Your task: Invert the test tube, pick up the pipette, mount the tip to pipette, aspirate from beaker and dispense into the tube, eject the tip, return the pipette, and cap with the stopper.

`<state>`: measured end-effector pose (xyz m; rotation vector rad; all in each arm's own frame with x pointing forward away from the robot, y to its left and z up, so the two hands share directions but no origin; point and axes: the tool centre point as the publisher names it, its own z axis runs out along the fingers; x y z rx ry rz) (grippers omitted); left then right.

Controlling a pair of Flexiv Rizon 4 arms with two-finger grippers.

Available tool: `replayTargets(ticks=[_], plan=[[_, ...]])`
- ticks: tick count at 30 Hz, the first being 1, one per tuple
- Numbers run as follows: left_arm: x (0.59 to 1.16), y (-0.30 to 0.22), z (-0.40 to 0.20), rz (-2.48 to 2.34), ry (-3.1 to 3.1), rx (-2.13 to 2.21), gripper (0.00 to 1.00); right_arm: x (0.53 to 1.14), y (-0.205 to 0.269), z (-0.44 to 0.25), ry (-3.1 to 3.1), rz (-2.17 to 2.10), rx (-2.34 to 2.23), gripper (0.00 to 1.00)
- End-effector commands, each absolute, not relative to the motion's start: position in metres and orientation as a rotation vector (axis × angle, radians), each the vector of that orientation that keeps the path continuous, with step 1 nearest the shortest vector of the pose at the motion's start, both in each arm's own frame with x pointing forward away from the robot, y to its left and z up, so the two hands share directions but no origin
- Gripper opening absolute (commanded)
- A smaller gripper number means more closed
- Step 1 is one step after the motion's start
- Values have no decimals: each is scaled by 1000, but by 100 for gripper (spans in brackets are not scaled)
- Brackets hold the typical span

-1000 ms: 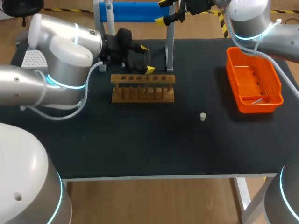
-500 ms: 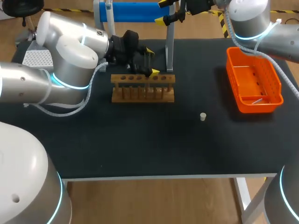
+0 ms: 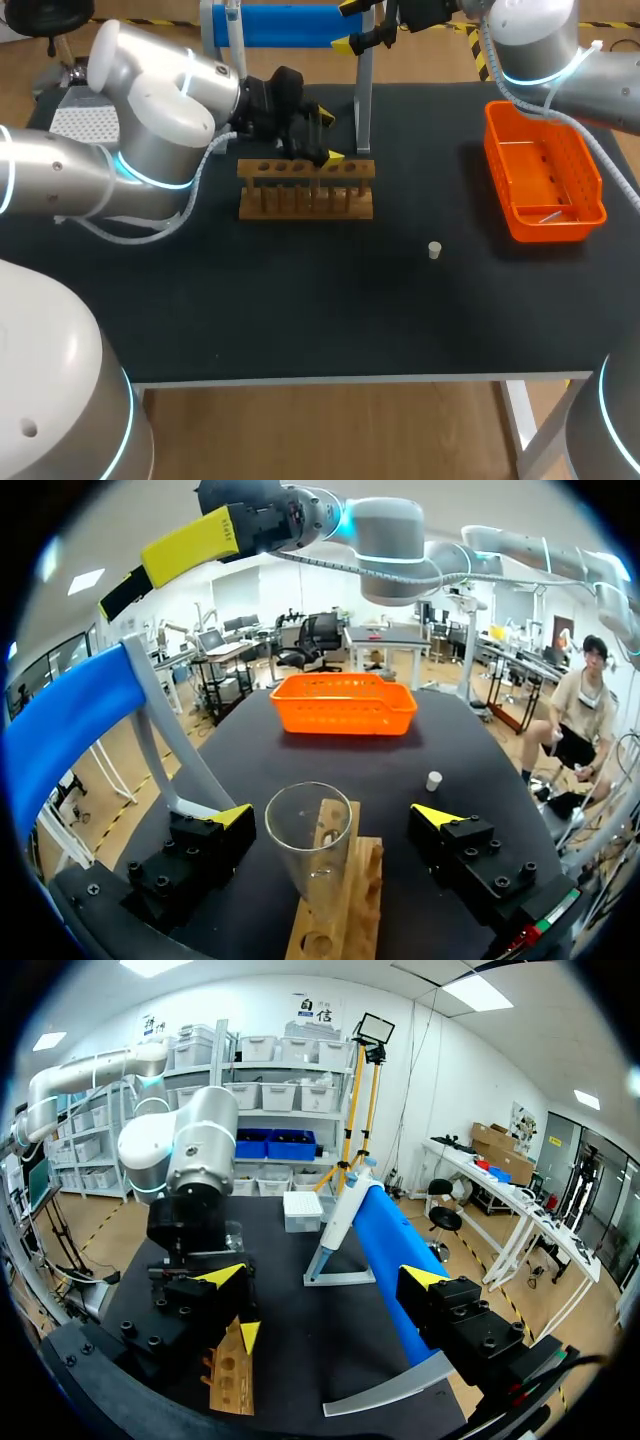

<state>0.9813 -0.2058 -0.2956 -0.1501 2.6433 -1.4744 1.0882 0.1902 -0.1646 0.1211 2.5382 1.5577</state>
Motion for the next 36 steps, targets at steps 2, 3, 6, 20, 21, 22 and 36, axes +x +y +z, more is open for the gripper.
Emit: replayTargets(ticks=[2, 3, 6, 20, 21, 22, 36], plan=[[985, -208, -298, -1479, 2650, -141, 100, 1089, 190, -163, 2546, 1554, 119, 100], [985, -208, -299, -1479, 2651, -141, 100, 1089, 190, -163, 2546, 1554, 119, 100], [985, -208, -300, -1478, 2654, -138, 100, 1089, 190, -163, 2546, 1554, 119, 100], [985, -206, -300, -1465, 2664, -128, 100, 1089, 190, -163, 2546, 1554, 119, 100], [985, -206, -300, -1465, 2664, -128, 100, 1089, 190, -163, 2546, 1554, 119, 100], [985, -206, -300, -1465, 2664, -128, 100, 1089, 190, -163, 2546, 1554, 119, 100], [985, -206, -300, -1465, 2664, -128, 100, 1075, 176, -164, 2546, 1523, 121, 100]])
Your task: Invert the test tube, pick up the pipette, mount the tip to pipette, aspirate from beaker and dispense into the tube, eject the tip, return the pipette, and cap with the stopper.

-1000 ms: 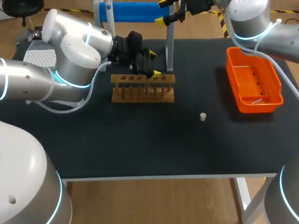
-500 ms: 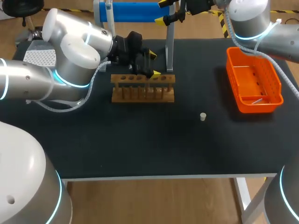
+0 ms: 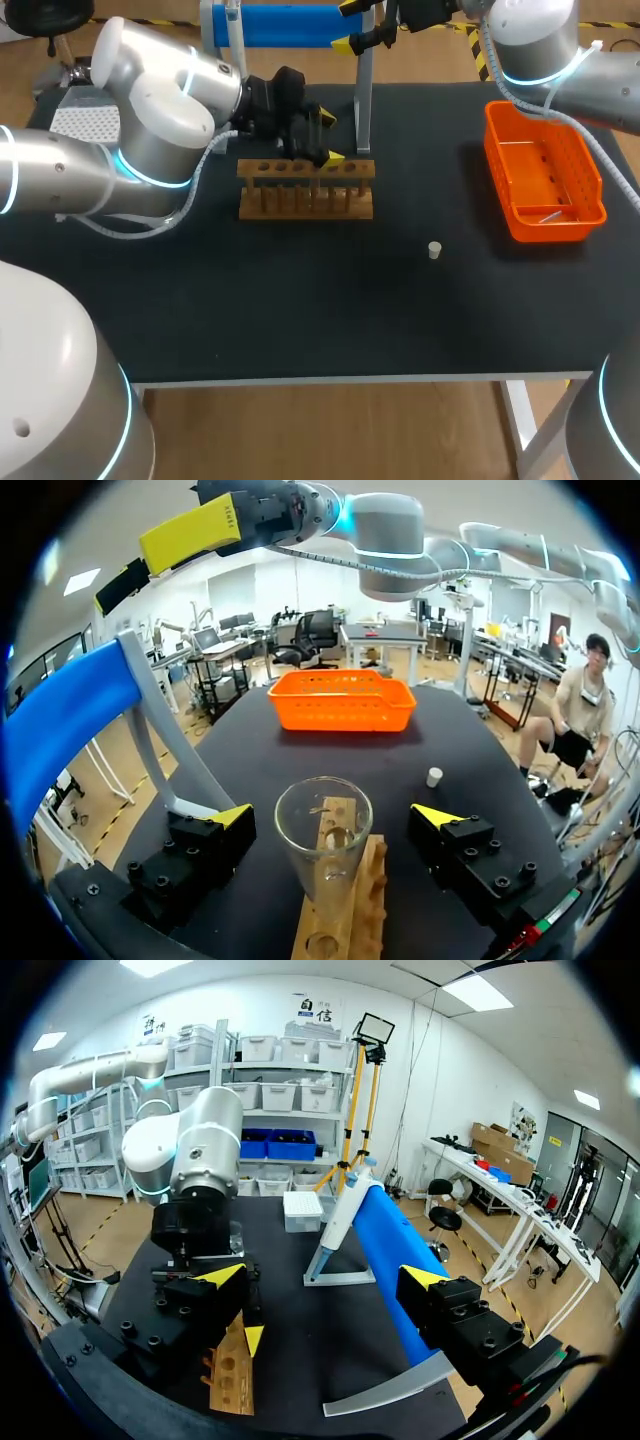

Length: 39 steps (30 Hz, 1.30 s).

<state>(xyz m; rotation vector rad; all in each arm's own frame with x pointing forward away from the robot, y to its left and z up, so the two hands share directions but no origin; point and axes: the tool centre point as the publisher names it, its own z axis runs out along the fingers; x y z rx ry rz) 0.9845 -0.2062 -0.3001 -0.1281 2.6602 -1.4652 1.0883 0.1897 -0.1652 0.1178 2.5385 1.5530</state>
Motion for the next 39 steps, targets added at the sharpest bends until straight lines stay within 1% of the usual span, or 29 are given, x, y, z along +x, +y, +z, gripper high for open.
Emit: replayTargets(ticks=[1, 10, 17, 26, 39], plan=[[985, -206, -300, -1465, 2664, -128, 100, 1065, 168, -164, 2543, 1521, 124, 100], [985, -206, -300, -1465, 2664, -128, 100, 976, 82, -166, 2492, 1471, 220, 100], [985, -206, -300, -1465, 2664, -128, 100, 910, 35, -173, 2459, 1463, 307, 100], [985, -206, -300, -1465, 2664, -128, 100, 847, 4, -211, 2428, 1410, 435, 100], [985, -206, -300, -1465, 2664, -128, 100, 797, -22, -272, 2367, 1353, 573, 100]])
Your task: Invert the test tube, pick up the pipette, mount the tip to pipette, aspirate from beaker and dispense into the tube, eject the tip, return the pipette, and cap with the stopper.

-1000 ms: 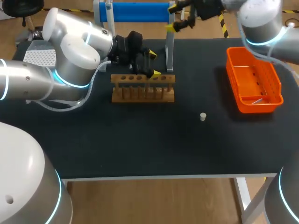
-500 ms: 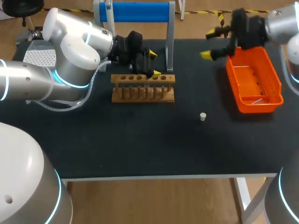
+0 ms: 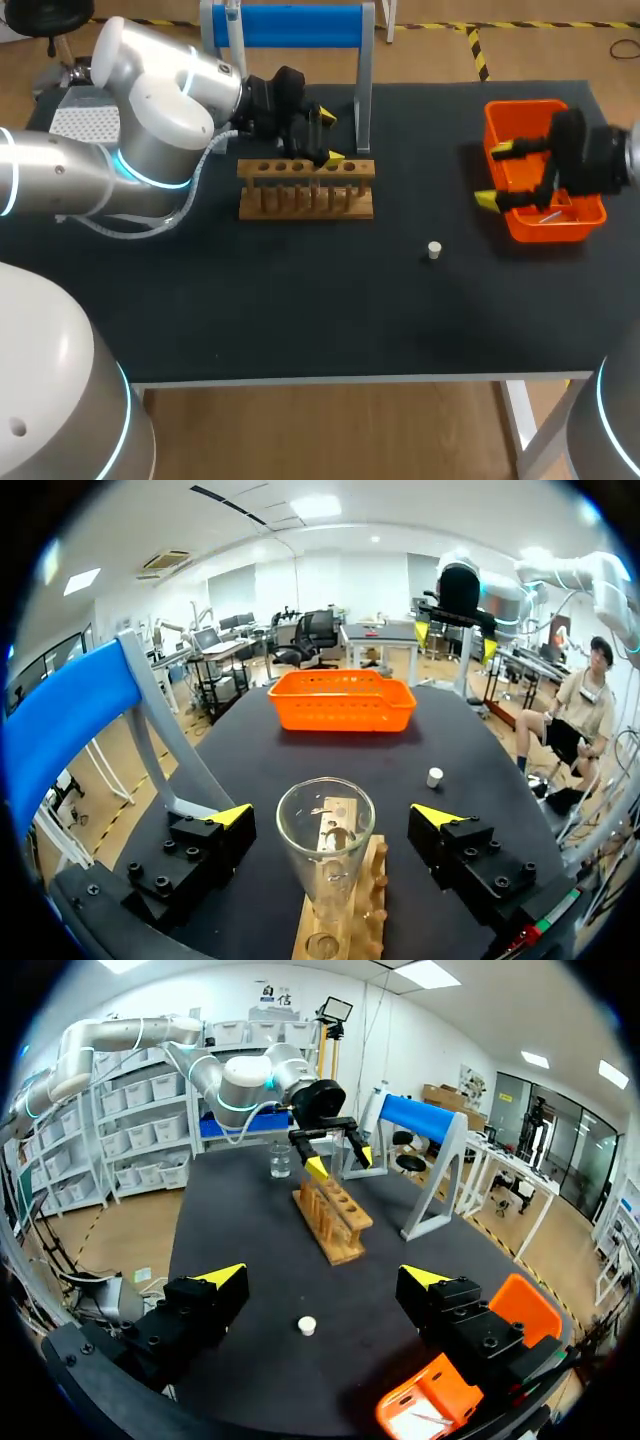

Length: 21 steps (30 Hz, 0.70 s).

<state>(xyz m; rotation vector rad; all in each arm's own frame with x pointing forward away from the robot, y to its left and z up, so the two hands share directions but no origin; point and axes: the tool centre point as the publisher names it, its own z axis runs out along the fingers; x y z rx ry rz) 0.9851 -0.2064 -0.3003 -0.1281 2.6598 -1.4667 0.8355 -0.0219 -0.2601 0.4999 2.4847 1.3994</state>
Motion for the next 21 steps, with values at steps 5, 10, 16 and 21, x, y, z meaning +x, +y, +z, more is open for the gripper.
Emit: replayTargets(ticks=[5, 10, 16, 21], plan=[[985, -206, -300, -1465, 2664, -128, 100, 790, -27, -288, 2359, 1341, 591, 100], [985, -206, -300, -1465, 2664, -128, 100, 792, -27, -306, 2374, 1339, 584, 100], [985, -206, -300, -1465, 2664, -128, 100, 800, -24, -328, 2423, 1334, 599, 100], [985, -206, -300, -1465, 2664, -128, 100, 804, -20, -347, 2463, 1342, 618, 100]])
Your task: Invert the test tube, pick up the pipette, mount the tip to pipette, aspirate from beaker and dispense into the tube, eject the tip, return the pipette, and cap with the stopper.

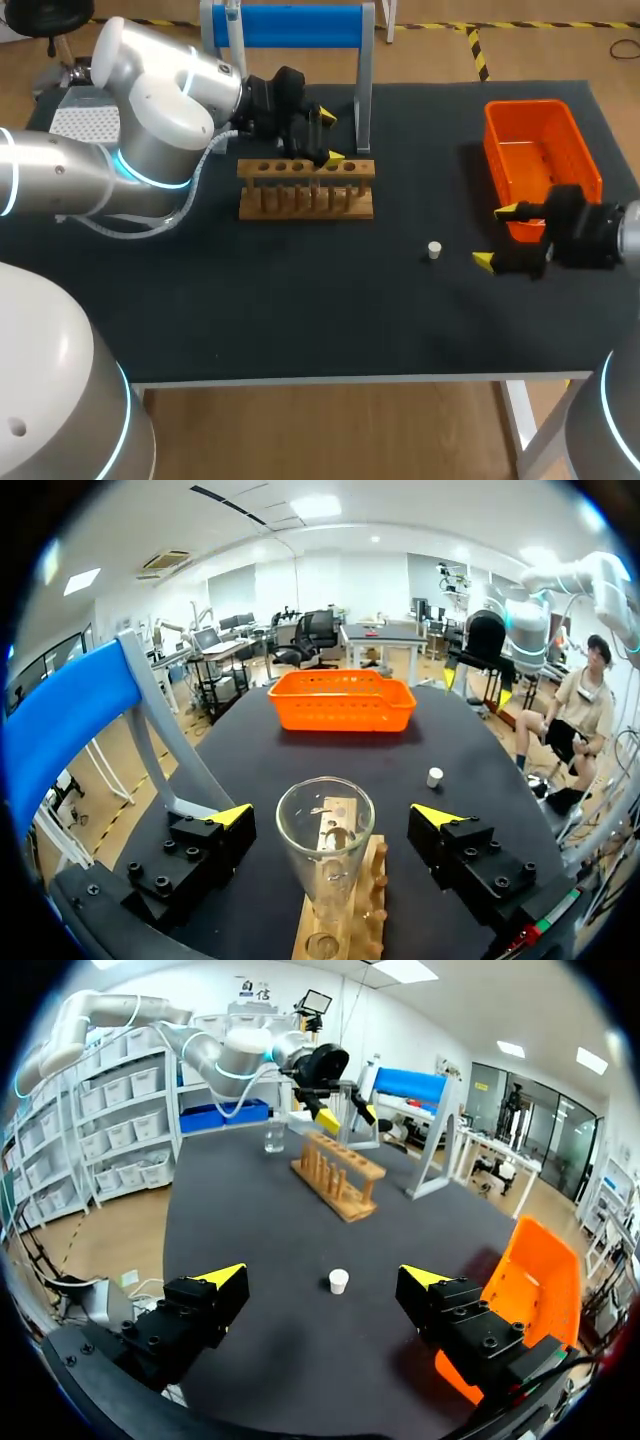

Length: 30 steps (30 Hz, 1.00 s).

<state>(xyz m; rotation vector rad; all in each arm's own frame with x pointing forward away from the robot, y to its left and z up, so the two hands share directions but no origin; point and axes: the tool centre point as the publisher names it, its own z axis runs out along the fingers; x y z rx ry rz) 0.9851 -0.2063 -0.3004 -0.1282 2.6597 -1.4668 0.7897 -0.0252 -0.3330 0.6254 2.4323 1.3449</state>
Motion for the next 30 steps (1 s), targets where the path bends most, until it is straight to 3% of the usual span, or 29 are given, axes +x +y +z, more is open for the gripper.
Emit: replayTargets(ticks=[1, 30], plan=[[985, -206, -300, -1465, 2664, -128, 100, 804, -19, -349, 2470, 1343, 612, 100], [985, -206, -300, -1465, 2664, -128, 100, 826, 7, -392, 2556, 1363, 551, 100]])
